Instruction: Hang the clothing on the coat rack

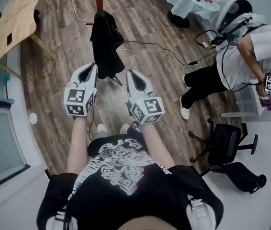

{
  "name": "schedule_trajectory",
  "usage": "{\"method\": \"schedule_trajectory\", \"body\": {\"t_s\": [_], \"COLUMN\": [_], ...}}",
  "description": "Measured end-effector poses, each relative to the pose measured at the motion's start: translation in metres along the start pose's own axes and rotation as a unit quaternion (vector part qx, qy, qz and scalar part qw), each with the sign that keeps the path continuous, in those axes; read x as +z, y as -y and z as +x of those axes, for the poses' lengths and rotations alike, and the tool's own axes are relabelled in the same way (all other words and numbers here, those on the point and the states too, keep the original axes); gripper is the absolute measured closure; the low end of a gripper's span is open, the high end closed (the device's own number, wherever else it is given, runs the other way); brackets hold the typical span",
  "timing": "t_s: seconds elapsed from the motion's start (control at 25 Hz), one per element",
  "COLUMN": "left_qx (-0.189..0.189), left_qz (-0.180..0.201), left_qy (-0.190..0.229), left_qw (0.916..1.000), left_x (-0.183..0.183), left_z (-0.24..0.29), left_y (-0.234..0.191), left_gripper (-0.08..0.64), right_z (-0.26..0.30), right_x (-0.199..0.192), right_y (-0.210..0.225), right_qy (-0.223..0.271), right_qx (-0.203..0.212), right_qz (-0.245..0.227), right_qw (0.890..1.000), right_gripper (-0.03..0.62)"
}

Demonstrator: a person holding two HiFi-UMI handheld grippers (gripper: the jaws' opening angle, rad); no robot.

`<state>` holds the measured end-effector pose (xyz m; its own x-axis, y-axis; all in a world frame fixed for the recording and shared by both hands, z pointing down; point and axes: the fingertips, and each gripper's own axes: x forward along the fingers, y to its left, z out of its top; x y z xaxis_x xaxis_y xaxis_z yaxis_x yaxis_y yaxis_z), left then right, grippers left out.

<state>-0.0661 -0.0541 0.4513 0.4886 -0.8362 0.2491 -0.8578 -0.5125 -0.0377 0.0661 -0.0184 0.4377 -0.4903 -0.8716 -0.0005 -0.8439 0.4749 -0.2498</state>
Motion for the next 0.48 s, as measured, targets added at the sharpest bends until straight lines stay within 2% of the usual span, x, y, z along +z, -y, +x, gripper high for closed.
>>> {"method": "schedule_trajectory", "body": {"t_s": [0.16,0.32,0.48], "left_qx": [0.015,0.007,-0.006], "left_qz": [0.031,0.012,0.001], "left_qy": [0.007,0.014,0.024], "left_qw": [0.9994,0.9998,0.9997], "left_x": [0.004,-0.001,-0.003], "left_z": [-0.005,-0.016,-0.022], "left_y": [-0.012,-0.023,-0.028], "left_gripper": [0.571,0.571,0.571], "right_z": [0.008,0.015,0.028], "right_x": [-0.001,-0.006,-0.01], "right_y": [-0.002,-0.008,-0.03], "right_qy": [-0.004,-0.006,-0.008], "right_qx": [-0.019,-0.029,-0.013], "right_qz": [-0.013,-0.012,-0.03], "right_qw": [1.0,0.999,0.999], "right_gripper": [0.594,0.594,0.594]}}
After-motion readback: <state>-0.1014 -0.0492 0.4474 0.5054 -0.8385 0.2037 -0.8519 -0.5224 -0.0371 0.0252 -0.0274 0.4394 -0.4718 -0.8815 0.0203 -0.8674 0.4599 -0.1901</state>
